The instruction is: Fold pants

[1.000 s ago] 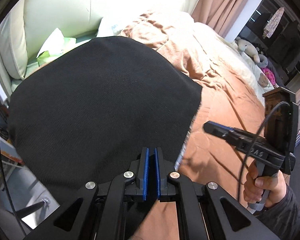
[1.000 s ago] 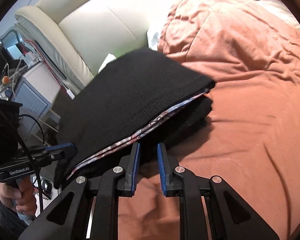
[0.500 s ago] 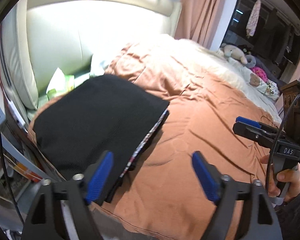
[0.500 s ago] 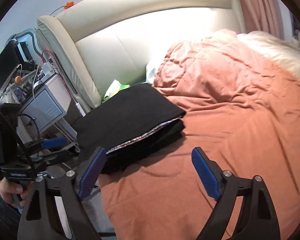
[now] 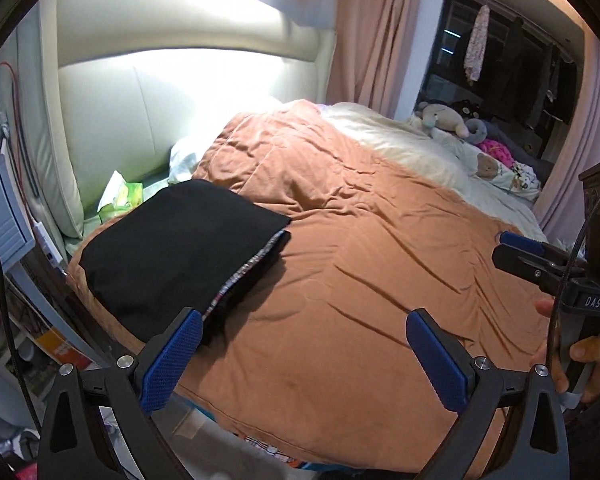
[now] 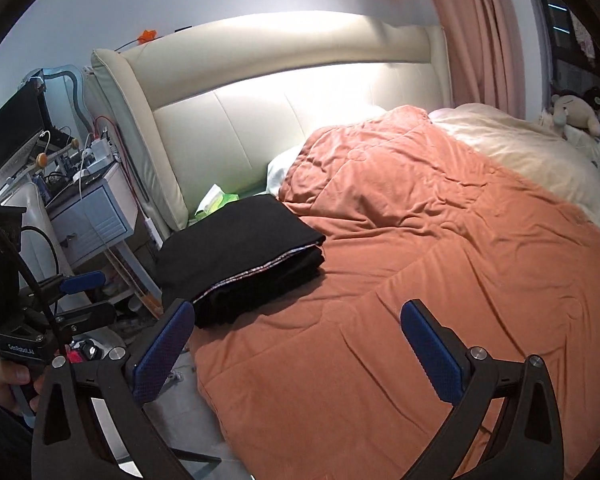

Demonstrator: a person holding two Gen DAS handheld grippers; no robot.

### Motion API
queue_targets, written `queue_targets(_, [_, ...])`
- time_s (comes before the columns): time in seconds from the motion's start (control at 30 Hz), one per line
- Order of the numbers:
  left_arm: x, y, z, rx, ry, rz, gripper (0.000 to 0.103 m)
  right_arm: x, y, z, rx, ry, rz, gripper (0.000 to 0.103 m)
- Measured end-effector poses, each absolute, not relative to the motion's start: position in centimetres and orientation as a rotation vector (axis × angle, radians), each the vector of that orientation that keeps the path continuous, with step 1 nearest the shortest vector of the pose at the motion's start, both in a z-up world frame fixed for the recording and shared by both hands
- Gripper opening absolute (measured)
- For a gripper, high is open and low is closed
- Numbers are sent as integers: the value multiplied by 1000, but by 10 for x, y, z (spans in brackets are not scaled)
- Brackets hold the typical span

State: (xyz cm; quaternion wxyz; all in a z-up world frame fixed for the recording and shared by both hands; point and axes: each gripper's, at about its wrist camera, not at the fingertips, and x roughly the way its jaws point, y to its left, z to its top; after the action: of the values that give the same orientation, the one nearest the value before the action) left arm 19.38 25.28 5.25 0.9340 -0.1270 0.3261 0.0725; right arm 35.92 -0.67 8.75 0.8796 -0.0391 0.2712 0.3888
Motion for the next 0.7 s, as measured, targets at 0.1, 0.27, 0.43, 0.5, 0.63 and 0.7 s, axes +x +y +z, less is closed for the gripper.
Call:
queue_targets(0.1, [182,234,59,-246,645,139,102,344,-27,94,-75,558,798,103])
queue_targets(0.27, [167,210,68,-236,621,125,103,316,-59,103,-78,535,775,103])
queue_targets(0.43, [152,185,75,-223,592,102,102,284,-88,109,-73,516,743,103])
queue_targets(0.5, [146,178,77,-217,584,95,103,269,-100,110,-76,498,732,103])
queue_targets(0.63, [131,161,80,-222,555,84,102,243,-119,108,-82,462,709,103])
queue_targets(0.7, [124,156,81,-231,541,75,102,230,-129,105,-76,450,698,103])
